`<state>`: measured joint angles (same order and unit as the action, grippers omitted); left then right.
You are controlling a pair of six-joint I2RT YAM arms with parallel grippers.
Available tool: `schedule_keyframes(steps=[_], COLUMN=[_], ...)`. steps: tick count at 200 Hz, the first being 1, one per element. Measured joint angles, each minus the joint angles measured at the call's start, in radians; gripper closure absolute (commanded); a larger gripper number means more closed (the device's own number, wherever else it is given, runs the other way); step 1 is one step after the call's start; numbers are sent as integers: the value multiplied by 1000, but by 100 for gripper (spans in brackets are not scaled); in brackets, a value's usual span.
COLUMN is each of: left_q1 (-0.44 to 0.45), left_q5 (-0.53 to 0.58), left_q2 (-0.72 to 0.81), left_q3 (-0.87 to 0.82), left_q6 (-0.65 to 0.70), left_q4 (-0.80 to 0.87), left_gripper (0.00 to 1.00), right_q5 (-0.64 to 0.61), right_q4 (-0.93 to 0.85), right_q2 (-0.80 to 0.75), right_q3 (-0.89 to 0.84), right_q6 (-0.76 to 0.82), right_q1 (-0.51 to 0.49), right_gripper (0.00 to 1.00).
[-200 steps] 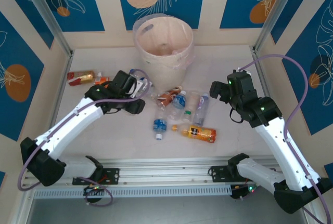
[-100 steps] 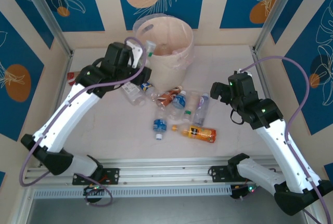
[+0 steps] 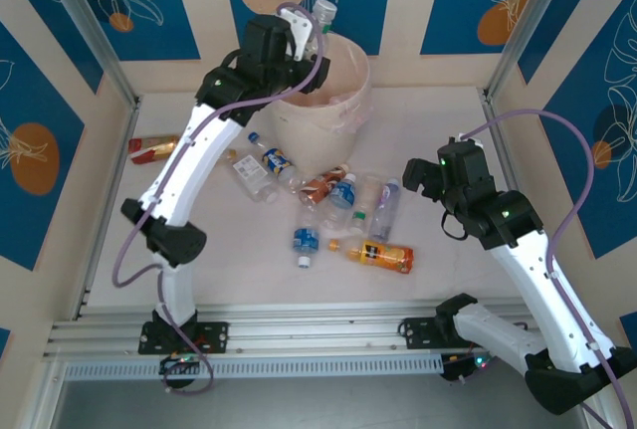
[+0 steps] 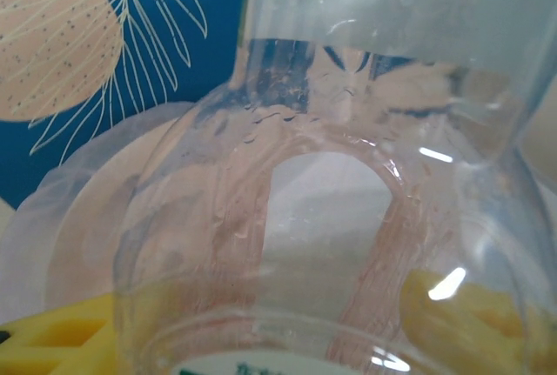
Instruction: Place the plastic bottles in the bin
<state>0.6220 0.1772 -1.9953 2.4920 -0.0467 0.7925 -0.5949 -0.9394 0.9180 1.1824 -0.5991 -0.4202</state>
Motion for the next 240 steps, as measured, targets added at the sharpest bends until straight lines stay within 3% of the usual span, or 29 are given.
schedule_keyframes(steps=[28,95,240], left_q1=[-13,-53,-95], left_q5=[0,0,7], left_q2=[-109,-260,-384], left_q3=[95,105,106], left_q6=[5,28,126], left_q4=[-6,-80,-68], left_gripper=[34,34,33], right_q5=[0,0,19], right_q4=[-21,-80,-100], right_q2=[-3,-35,-39], right_q3=[0,19,-10], right_q6=[-5,-12,-49], right_q1=[0,0,-2], right_gripper=[1,1,1])
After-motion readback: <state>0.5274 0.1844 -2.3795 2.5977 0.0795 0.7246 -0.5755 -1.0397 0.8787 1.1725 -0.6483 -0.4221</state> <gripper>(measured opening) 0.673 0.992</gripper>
